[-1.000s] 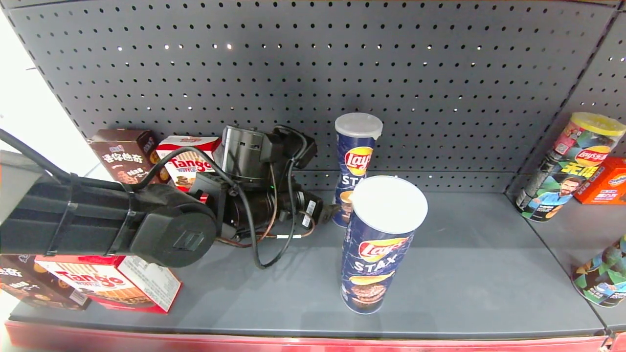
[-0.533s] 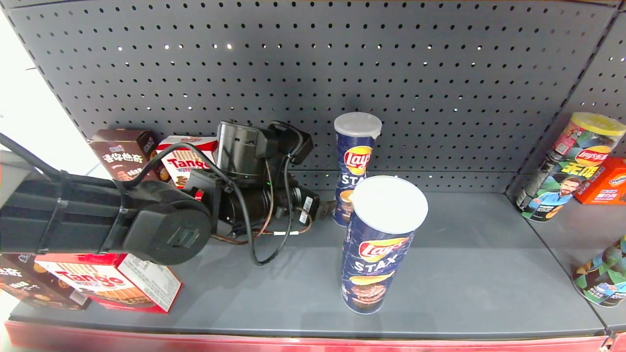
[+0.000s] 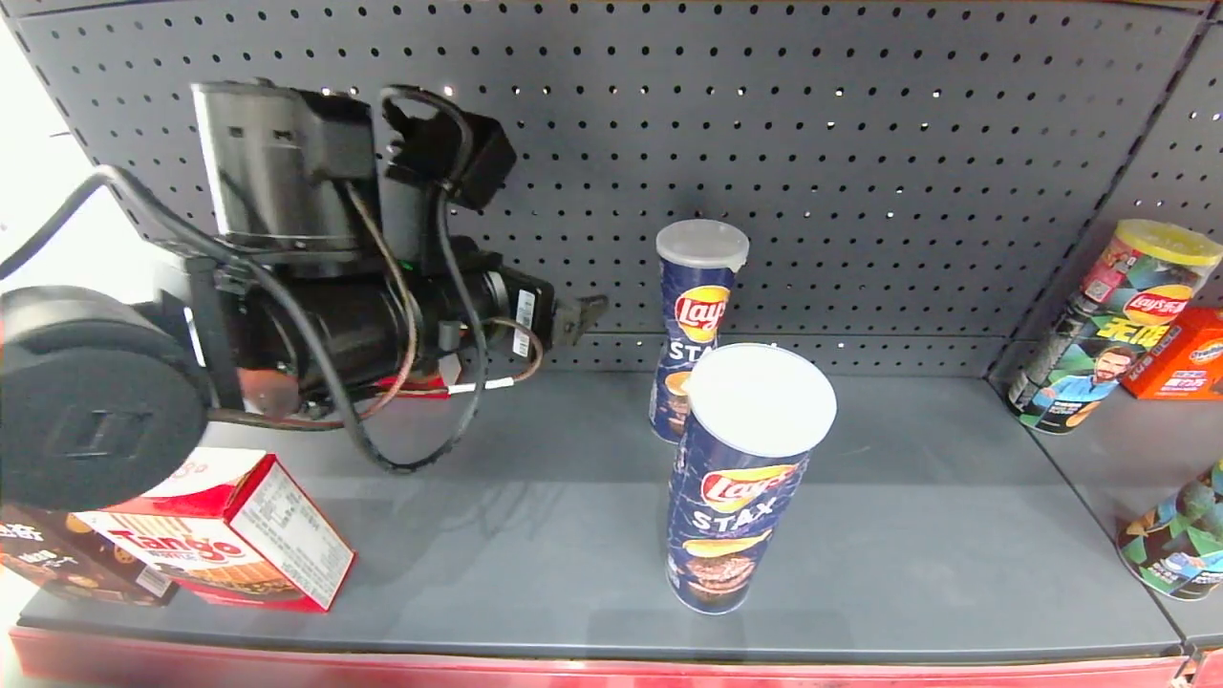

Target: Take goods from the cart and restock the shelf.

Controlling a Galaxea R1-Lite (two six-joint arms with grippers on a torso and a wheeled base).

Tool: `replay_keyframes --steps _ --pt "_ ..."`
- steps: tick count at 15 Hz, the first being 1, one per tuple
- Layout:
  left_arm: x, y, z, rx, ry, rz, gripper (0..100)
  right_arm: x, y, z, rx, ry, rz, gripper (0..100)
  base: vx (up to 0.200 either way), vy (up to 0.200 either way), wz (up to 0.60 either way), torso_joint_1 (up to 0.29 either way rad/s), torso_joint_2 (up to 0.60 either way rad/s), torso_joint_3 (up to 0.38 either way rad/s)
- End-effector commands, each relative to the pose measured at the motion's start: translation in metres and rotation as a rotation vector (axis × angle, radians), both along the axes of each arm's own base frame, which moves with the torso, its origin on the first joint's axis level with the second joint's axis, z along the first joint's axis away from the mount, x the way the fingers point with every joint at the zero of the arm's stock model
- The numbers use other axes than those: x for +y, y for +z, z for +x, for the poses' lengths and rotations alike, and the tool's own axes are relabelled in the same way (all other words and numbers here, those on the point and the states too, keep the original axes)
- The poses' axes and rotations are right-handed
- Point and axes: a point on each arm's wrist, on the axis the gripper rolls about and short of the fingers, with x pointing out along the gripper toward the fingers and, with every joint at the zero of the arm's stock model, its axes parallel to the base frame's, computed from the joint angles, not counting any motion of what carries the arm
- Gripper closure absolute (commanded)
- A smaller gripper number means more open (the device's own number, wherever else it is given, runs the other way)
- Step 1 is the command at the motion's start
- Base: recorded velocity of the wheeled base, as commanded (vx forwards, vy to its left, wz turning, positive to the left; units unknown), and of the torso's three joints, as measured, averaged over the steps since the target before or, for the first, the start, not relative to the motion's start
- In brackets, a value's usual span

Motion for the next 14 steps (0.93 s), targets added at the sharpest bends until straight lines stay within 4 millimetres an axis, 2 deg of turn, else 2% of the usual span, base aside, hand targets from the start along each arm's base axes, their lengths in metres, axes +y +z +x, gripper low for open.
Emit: replay_keyframes --steps 1,3,4,6,7,8,9,10,11,12,13,14 --pt "0.026 0.029 -0.04 -0.096 0.012 -0.054 0 0.0 0.0 0.0 0.001 0.0 -0.001 0 0.0 0.0 0.0 0.0 0.0 0.0" --pt "0.063 0.031 -0.104 -0.167 -0.006 -0.103 0 0.0 0.0 0.0 0.001 0.0 -0.001 0 0.0 0.0 0.0 0.0 0.0 0.0" --pt "0.071 0.032 -0.118 -0.185 -0.014 -0.115 0 0.0 0.0 0.0 0.001 0.0 -0.001 0 0.0 0.0 0.0 0.0 0.0 0.0" --pt "0.103 0.035 -0.18 -0.286 -0.069 -0.18 0 0.0 0.0 0.0 0.001 0.0 -0.001 0 0.0 0.0 0.0 0.0 0.0 0.0" --pt "0.113 0.032 -0.194 -0.314 -0.075 -0.183 0 0.0 0.0 0.0 0.001 0.0 -0.001 0 0.0 0.0 0.0 0.0 0.0 0.0" --pt "0.129 0.02 -0.215 -0.34 -0.074 -0.186 0 0.0 0.0 0.0 0.001 0.0 -0.001 0 0.0 0.0 0.0 0.0 0.0 0.0" --pt "0.155 -0.018 -0.247 -0.36 -0.019 -0.191 0 0.0 0.0 0.0 0.001 0.0 -0.001 0 0.0 0.0 0.0 0.0 0.0 0.0" --pt "0.165 -0.042 -0.262 -0.391 0.087 -0.181 0 0.0 0.0 0.0 0.001 0.0 -0.001 0 0.0 0.0 0.0 0.0 0.0 0.0" --pt "0.17 -0.066 -0.272 -0.404 0.2 -0.163 0 0.0 0.0 0.0 0.001 0.0 -0.001 0 0.0 0.0 0.0 0.0 0.0 0.0" --pt "0.171 -0.081 -0.276 -0.404 0.262 -0.147 0 0.0 0.0 0.0 0.001 0.0 -0.001 0 0.0 0.0 0.0 0.0 0.0 0.0" --pt "0.169 -0.11 -0.283 -0.398 0.35 -0.124 0 0.0 0.0 0.0 0.001 0.0 -0.001 0 0.0 0.0 0.0 0.0 0.0 0.0" --pt "0.168 -0.123 -0.285 -0.394 0.36 -0.123 0 0.0 0.0 0.0 0.001 0.0 -0.001 0 0.0 0.0 0.0 0.0 0.0 0.0"
